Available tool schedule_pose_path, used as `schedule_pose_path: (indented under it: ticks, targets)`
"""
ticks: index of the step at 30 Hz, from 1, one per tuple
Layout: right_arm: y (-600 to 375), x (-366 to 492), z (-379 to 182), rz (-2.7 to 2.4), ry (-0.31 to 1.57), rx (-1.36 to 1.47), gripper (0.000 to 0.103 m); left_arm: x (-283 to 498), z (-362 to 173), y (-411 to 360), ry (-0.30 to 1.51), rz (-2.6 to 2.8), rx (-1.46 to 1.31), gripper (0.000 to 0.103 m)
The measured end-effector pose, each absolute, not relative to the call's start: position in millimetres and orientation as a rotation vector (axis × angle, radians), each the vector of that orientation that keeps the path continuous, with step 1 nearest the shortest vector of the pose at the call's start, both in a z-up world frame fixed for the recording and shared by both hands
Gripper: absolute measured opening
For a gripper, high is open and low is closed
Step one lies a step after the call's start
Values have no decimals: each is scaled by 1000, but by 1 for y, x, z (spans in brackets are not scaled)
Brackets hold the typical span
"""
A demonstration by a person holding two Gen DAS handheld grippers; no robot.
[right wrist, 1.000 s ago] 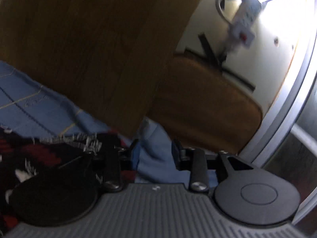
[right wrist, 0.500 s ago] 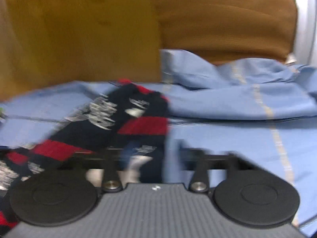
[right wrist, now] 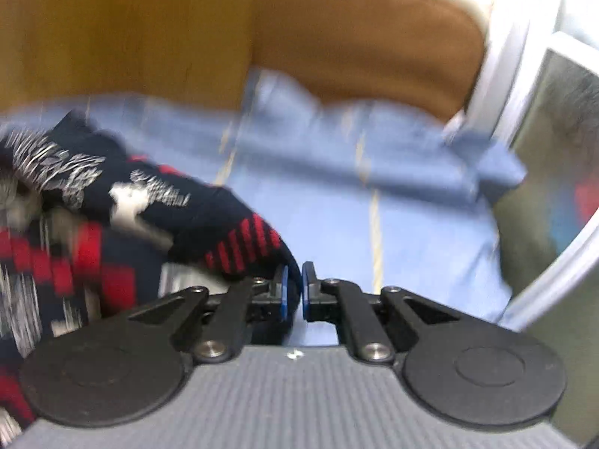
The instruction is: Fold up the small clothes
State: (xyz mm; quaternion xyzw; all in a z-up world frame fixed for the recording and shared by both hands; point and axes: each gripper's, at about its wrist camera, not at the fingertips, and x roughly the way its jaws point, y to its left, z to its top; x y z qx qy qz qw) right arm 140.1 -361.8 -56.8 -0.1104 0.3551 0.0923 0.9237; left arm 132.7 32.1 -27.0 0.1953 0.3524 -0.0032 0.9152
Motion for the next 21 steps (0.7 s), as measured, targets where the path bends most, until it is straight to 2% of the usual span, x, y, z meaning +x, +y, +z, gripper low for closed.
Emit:
schedule_pose_path:
  ticks: [3,5,7,9,10,13,15,17,20,21]
  targets:
    - [-357,111,-61,193,686,-326,11,104,-32,28,693,-35,463,7]
    - [-361,102,-49,238,657,-306,16,98,-29,32,702,-77,465,11]
    - [-366,103,-33,239,596,-283,43,92,-13,38,685,-152,414,16]
    - [-369,105,-13,254,543,-192,46,94,8,46,646,-210,321,51]
    - [-369,112,-4,282,535,-130,47,92,19,48,615,-224,275,56]
    - [-353,147,7,358,542,-6,55,120,43,44,555,-254,208,61]
    - [-330,178,4,421,587,20,63,149,46,31,570,-282,187,85]
    - [-305,204,-4,451,663,39,66,183,39,19,642,-335,155,87]
    - [-275,237,-23,513,808,34,71,230,2,3,847,-442,144,88]
    - [-268,244,-30,525,857,24,73,240,-12,-2,917,-467,145,81]
